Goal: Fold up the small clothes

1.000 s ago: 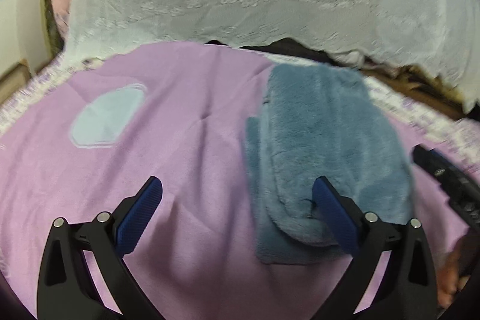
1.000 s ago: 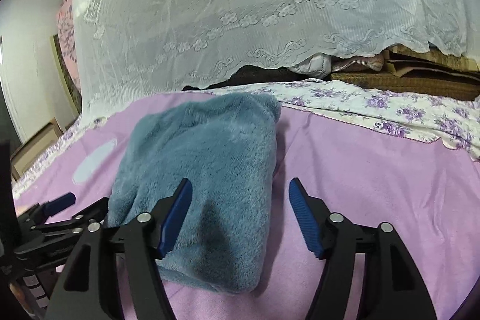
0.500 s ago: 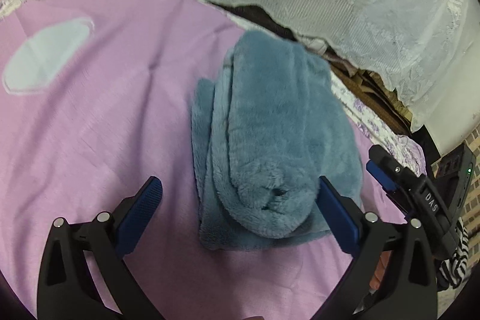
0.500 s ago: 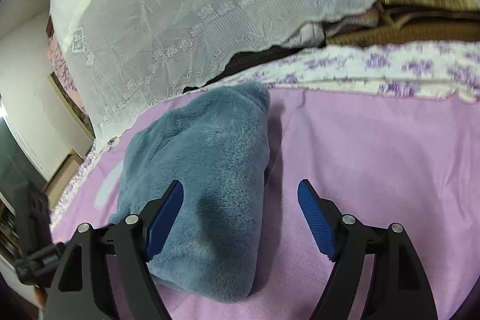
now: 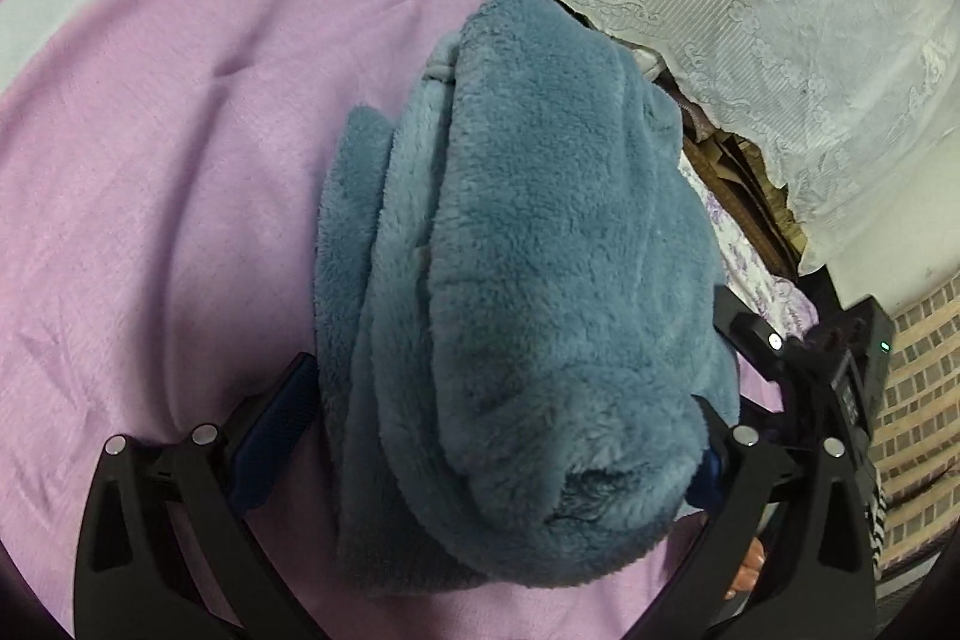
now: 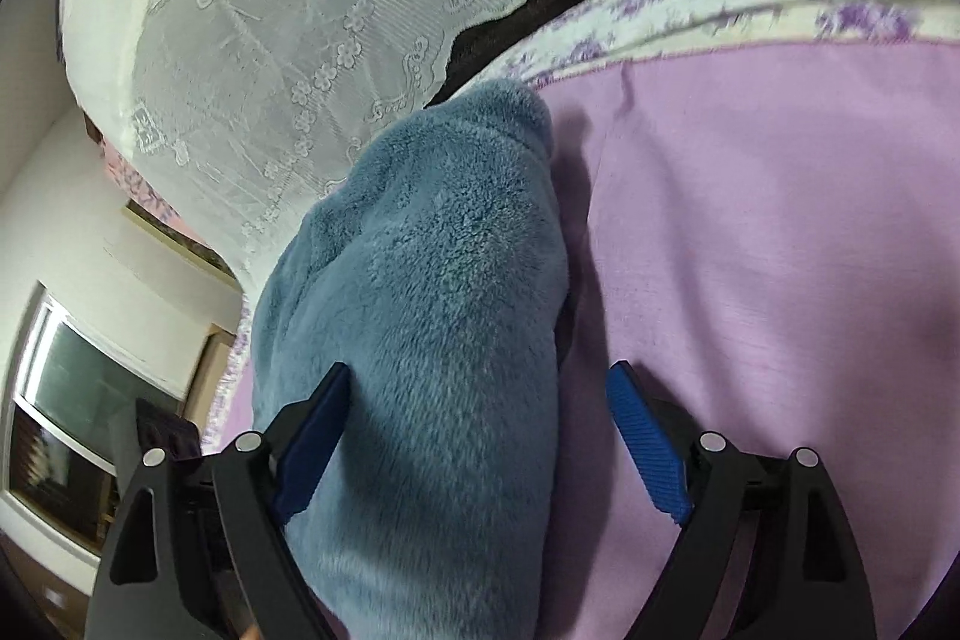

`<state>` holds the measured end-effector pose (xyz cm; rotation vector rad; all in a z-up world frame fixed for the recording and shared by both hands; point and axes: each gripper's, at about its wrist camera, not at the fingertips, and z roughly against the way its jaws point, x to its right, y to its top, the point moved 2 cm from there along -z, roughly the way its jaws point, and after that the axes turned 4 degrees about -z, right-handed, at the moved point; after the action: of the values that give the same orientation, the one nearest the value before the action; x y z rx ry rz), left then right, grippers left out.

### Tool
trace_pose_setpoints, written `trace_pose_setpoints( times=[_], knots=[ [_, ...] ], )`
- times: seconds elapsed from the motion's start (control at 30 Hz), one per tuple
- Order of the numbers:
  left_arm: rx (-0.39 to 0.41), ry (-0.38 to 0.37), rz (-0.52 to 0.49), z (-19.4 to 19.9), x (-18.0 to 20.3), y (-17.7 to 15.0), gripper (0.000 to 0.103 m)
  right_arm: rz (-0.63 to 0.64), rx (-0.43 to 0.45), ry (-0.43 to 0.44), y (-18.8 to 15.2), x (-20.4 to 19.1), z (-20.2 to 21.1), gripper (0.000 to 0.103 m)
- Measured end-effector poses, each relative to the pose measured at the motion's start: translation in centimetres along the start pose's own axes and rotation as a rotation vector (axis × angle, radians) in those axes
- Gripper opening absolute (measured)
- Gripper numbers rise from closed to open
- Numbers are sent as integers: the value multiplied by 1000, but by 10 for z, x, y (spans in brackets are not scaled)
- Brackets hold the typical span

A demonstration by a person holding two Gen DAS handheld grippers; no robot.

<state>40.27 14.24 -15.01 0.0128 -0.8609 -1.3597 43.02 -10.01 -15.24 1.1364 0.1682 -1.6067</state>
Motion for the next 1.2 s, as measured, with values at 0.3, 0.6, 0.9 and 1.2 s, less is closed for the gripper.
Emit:
trace_pose_setpoints(
  times=[0.3, 0.6, 0.9, 1.2],
  knots=[
    [17, 11, -20, 1, 6, -2, 85, 24, -19, 23, 2, -9, -18, 79],
    [60, 20, -94, 8, 18, -10, 60, 102, -4, 15, -4, -17, -15, 62],
    [76, 13, -92, 15, 17, -14, 55, 165, 26, -8, -7, -24, -10, 60],
    [52, 23, -8, 2, 0, -14, 86, 109, -2, 10, -3, -13, -14, 66]
  ],
)
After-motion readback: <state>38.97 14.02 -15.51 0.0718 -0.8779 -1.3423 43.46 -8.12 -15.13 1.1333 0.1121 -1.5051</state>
